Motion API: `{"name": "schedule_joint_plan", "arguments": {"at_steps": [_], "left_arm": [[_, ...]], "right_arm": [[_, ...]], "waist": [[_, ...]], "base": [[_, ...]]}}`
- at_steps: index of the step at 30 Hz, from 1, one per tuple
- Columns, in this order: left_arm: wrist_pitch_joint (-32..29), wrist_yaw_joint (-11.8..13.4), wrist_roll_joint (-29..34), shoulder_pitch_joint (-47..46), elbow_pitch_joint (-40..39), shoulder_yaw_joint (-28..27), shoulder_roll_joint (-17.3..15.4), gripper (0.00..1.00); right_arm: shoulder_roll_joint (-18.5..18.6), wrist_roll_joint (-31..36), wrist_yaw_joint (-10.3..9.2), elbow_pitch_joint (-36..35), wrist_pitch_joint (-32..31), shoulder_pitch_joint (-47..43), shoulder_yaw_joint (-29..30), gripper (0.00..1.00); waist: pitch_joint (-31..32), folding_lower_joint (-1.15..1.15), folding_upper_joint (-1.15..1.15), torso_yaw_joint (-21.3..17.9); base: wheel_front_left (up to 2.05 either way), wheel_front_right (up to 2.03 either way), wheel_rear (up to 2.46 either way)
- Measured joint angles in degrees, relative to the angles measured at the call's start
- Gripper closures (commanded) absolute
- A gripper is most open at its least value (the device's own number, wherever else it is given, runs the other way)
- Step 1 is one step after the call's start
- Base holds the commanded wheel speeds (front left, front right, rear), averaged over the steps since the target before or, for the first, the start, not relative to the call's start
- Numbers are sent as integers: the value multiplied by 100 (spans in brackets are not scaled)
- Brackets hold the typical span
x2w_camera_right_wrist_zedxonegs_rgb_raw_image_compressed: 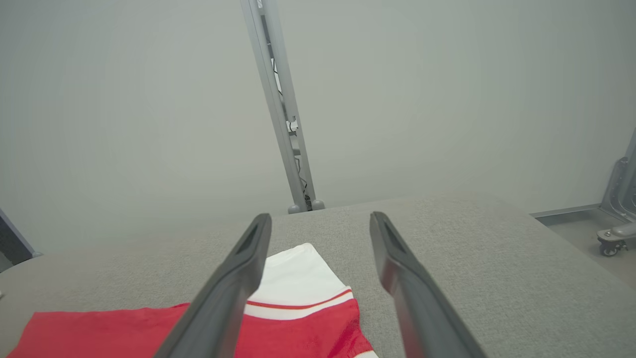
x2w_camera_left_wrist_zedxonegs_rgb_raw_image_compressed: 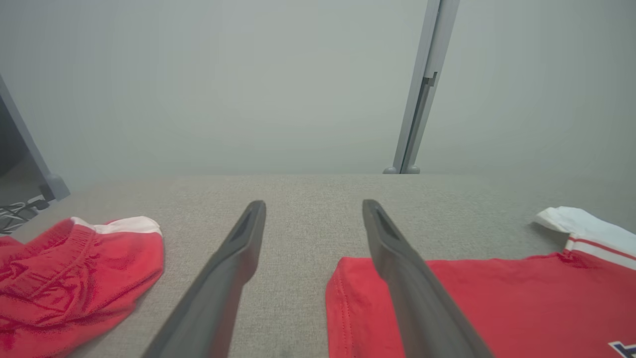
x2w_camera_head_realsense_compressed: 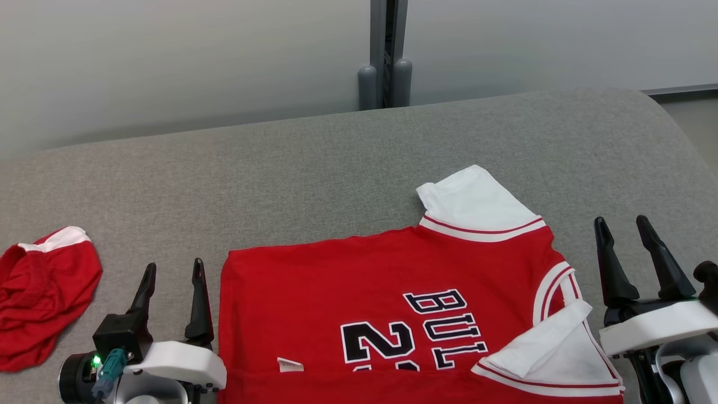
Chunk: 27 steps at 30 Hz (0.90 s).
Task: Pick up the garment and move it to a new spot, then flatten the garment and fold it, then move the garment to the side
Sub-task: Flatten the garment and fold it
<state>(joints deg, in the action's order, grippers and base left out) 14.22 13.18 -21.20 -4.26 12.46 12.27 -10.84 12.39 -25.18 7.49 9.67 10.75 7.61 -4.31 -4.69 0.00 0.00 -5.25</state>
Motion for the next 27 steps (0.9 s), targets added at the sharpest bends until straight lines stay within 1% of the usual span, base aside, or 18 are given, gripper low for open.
{"name": "schedule_joint_plan", "arguments": {"at_steps": [6, 13, 19, 21, 22, 27], "left_arm": [[-27, -70, 64, -180, 423, 88, -70, 0], [-644, -58, 324, -816, 1110, 281, -328, 0], [-1054, -226, 453, -1311, 1619, 466, -520, 0], [-1230, -339, 466, -1455, 1816, 563, -552, 0], [-1277, -390, 465, -1486, 1871, 582, -576, 0], [-1311, -479, 448, -1636, 2034, 609, -638, 0]], "right_arm": [[-12, -58, 0, 200, 180, 148, -80, 0], [-23, -159, 0, 243, 290, 281, -129, 0], [-24, -221, 0, 356, 339, 389, -213, 0], [-23, -255, 0, 419, 342, 398, -220, 0], [-23, -255, 0, 430, 348, 405, -224, 0], [-26, -258, 0, 493, 370, 459, -254, 0]], "waist": [[-135, 0, 0, -152], [-471, 0, 0, -336], [-741, 0, 0, -527], [-822, 0, 0, -609], [-841, 0, 0, -628], [-881, 0, 0, -664]], "base": [[0, 0, 0], [0, 0, 0], [0, 0, 0], [0, 0, 0], [0, 0, 0], [0, 0, 0]]}}
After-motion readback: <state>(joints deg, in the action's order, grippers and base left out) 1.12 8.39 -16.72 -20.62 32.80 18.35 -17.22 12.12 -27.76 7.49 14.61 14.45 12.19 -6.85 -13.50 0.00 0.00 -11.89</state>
